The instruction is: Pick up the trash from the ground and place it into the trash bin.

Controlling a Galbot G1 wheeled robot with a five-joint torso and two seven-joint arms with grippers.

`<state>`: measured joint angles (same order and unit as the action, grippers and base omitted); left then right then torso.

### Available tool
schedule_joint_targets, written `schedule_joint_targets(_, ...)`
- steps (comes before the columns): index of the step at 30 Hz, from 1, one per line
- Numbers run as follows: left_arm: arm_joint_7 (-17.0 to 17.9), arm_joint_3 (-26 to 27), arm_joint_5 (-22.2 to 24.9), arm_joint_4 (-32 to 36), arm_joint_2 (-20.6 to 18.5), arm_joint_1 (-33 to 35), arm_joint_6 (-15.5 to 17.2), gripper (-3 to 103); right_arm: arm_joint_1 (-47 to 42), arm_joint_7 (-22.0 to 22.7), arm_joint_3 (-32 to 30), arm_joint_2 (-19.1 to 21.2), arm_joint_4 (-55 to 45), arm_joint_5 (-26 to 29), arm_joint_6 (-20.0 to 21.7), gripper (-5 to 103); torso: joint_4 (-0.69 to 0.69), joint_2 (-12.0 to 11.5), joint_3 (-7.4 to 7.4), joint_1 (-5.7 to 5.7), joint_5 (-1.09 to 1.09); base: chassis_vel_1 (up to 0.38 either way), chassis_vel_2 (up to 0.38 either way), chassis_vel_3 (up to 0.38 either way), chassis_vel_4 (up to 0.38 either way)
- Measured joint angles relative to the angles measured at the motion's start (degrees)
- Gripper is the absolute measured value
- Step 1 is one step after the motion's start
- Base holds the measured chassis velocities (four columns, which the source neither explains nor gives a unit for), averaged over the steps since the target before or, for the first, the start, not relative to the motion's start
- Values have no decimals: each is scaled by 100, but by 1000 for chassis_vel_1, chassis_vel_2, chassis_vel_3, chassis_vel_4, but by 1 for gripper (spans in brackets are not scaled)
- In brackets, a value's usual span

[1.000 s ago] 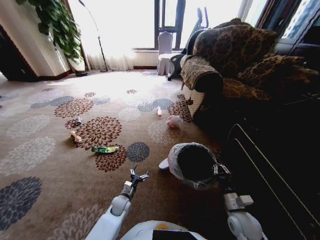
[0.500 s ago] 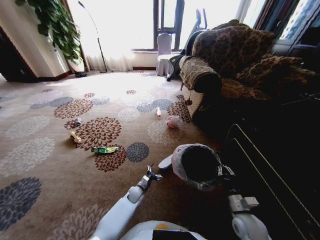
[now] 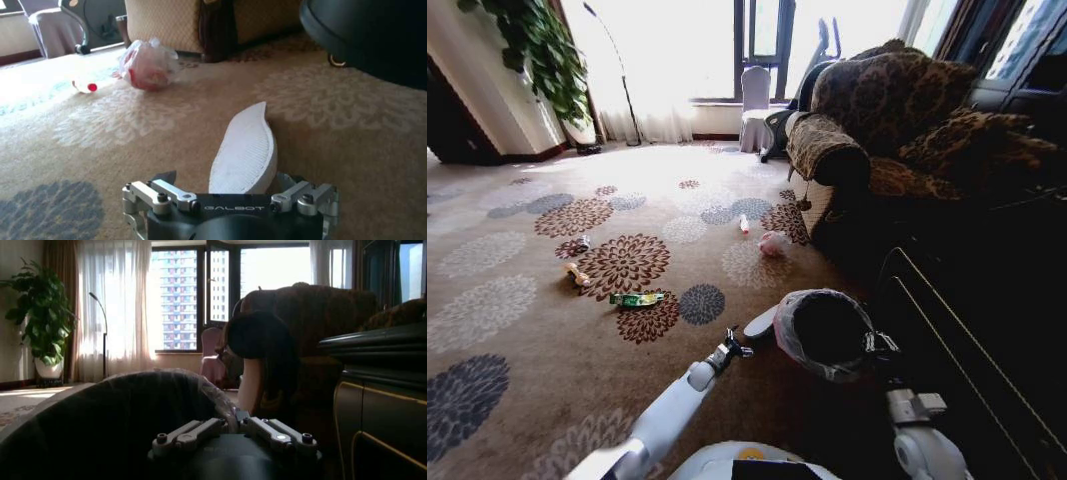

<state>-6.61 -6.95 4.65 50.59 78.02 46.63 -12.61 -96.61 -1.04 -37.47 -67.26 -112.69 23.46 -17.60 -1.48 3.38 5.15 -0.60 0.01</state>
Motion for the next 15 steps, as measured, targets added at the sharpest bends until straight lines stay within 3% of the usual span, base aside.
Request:
schedule_joint_targets(3,-46,-8,-23,-280,94,-177,-66,99,-27,0,-3,-1,0,1,0,0,0,0,0,0,-1,0,0,0,0)
schedule_joint_targets(7,-156,59,7,-781,379,-445,-155,79,-124,2,-91,-41,11,-4,-22,0,2,0,0,0,-3,0,0,0,0)
schedule_joint_targets(12,-229,67,-7,-883,450,-462,-186,68,-137,1,-107,-59,11,-7,-29,0,1,0,0,0,-1,0,0,0,0)
schedule_joint_targets(15,-311,43,-62,-958,487,-463,-252,52,-127,1,-103,-73,14,-21,-34,0,0,0,0,0,-1,0,0,0,0)
